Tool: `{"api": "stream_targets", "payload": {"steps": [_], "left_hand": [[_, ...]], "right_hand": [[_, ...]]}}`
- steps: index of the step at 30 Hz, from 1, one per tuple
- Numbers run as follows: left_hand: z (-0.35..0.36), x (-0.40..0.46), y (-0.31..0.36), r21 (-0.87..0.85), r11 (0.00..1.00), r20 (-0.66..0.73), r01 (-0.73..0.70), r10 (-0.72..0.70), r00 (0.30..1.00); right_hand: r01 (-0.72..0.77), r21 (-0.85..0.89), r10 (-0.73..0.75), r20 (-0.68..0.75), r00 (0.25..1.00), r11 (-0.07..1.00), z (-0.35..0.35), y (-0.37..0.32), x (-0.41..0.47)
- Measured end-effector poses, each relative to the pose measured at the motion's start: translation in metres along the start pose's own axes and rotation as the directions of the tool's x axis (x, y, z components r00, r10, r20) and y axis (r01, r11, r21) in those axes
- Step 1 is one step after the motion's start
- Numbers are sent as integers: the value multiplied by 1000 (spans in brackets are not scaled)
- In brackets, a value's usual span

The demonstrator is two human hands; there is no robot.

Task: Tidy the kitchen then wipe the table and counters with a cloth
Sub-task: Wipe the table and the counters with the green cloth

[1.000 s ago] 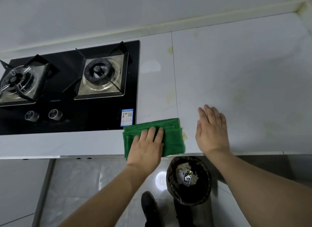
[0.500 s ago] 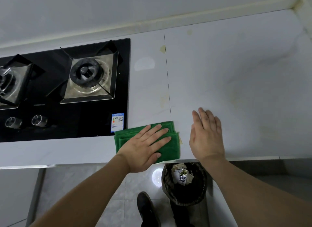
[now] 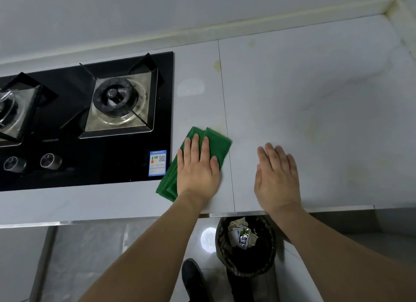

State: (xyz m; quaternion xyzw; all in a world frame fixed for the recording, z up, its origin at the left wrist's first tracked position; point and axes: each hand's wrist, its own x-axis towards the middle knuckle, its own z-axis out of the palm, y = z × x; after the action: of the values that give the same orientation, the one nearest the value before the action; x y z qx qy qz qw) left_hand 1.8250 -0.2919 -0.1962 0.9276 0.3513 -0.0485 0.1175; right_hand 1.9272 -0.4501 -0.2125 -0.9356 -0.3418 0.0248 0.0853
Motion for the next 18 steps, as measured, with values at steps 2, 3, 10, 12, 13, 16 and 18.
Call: {"api": "stream_targets", "payload": {"steps": [2,3,10,12,13,16,18], "left_hand": [[-3,6,-4,59,992,22,-112,111,994],[-6,8,-10,104,969,52,-223,219,974],[-7,19,-21,116,917,39,-381,379,925],[-4,24,-17,75,966,-15,-248,250,968],[-4,28,-16,45,983,-42,-179,181,983],[-2,40,-12,-29,999,-99,-34,31,995],[0,47,-11,-46,999,-108,25,-30,994]], "right_hand": [[28,-33,-28,-24,999,999,-4,0,5],[42,-42,-44,-42,998,998,-8,1,12],[103,71,-90,-165,982,992,-26,-2,111],[144,77,-136,-103,985,987,-21,-6,135],[148,71,-143,-71,987,986,-17,-7,145],[146,52,-146,-12,989,988,-6,-5,166],[142,37,-142,-5,990,989,-2,-2,173]]}}
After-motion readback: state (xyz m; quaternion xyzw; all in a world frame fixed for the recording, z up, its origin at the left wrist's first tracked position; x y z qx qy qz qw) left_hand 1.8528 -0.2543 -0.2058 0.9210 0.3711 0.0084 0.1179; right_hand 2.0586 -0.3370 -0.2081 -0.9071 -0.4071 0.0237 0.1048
